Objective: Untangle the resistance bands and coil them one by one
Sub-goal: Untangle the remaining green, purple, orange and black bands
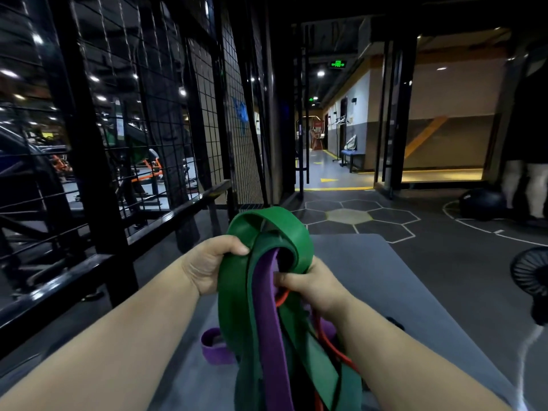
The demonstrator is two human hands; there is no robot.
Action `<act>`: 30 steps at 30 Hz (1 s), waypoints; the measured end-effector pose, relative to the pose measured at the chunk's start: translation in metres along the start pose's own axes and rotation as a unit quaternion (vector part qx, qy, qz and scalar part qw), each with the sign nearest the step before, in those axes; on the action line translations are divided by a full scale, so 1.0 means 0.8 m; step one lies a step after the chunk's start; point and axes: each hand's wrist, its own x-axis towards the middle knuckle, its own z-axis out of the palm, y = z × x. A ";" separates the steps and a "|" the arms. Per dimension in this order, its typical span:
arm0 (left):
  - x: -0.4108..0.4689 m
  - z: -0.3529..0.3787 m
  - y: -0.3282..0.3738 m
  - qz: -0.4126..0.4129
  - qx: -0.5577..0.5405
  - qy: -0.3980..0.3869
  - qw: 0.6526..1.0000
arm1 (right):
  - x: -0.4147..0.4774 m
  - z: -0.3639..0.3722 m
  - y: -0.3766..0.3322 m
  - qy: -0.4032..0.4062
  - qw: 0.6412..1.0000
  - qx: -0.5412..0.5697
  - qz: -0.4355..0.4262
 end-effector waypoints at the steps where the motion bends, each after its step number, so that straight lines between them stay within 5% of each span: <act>1: -0.002 -0.009 0.000 -0.016 0.036 0.055 0.998 | 0.003 -0.005 -0.002 0.029 0.999 -0.036 0.009; 6: -0.012 -0.036 0.003 -0.098 0.237 0.228 0.940 | 0.018 -0.017 -0.044 0.042 0.964 -0.242 0.098; 9: -0.009 -0.029 0.010 0.012 0.196 0.273 0.942 | 0.019 -0.009 -0.078 -0.013 0.944 -0.304 0.124; 11: -0.005 -0.015 0.020 0.109 0.226 0.230 0.940 | 0.019 0.001 -0.090 -0.045 0.923 -0.363 0.121; 13: -0.003 0.004 0.031 0.111 0.434 0.154 0.881 | 0.019 0.018 -0.095 -0.072 0.899 -0.417 0.115; 16: -0.004 0.022 0.043 0.031 0.674 0.086 0.733 | 0.022 0.038 -0.088 -0.079 0.868 -0.475 0.125; 20: -0.012 0.022 0.039 -0.076 0.736 0.045 0.671 | 0.022 0.039 -0.080 -0.117 0.865 -0.468 0.137; 30: -0.022 0.016 0.068 -0.018 0.811 0.113 0.573 | 0.007 0.026 -0.051 -0.144 0.951 -0.239 0.132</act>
